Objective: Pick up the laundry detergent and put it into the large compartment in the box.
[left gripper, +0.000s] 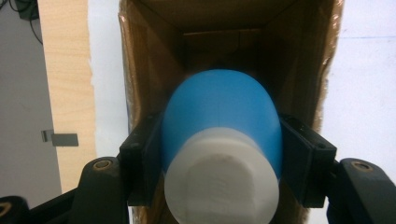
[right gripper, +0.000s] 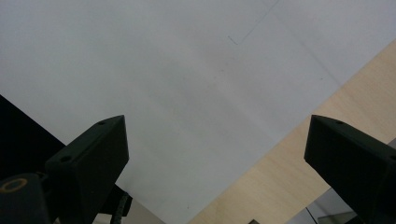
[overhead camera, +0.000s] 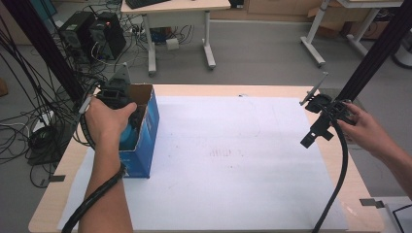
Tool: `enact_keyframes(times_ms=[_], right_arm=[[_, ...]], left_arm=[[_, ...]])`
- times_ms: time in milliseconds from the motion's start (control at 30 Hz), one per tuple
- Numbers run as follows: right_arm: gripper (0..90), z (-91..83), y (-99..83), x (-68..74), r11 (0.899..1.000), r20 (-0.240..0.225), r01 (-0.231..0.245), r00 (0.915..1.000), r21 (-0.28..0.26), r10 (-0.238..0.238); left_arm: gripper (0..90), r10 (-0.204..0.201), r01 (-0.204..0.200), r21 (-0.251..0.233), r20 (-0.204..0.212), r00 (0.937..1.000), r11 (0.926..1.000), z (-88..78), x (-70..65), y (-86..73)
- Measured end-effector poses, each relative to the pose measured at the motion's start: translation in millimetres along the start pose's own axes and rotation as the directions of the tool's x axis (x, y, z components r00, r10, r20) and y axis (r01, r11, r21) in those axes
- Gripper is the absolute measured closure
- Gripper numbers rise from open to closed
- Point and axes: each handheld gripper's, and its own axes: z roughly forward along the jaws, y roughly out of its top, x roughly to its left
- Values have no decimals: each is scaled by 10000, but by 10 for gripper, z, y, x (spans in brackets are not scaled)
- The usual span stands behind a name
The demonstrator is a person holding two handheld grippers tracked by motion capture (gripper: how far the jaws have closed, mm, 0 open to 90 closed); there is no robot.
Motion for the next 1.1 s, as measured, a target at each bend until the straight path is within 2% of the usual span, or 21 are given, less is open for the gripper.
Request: enact_keyframes(times_ms=[367,600,933,1100], right_arm=[[62,23,20,-22,10000,-44,-34,10000,23,34],[62,45,45,-33,10000,-112,-57,9999,46,58],[62,53,45,-47,10000,-110,-26,9999,71,27],[62,58,37,-51,10000,-141,-40,9999,59,41]], left_arm=[[381,101,-100,79,-77,9999,9999,148,-2,12],[381,71,-71,12,-42,10000,10000,163,17,20],[377,-198,198,-22,34,9998,9998,180,46,29],[372,-472,475,-121,178,9987,9988,161,92,-5]])
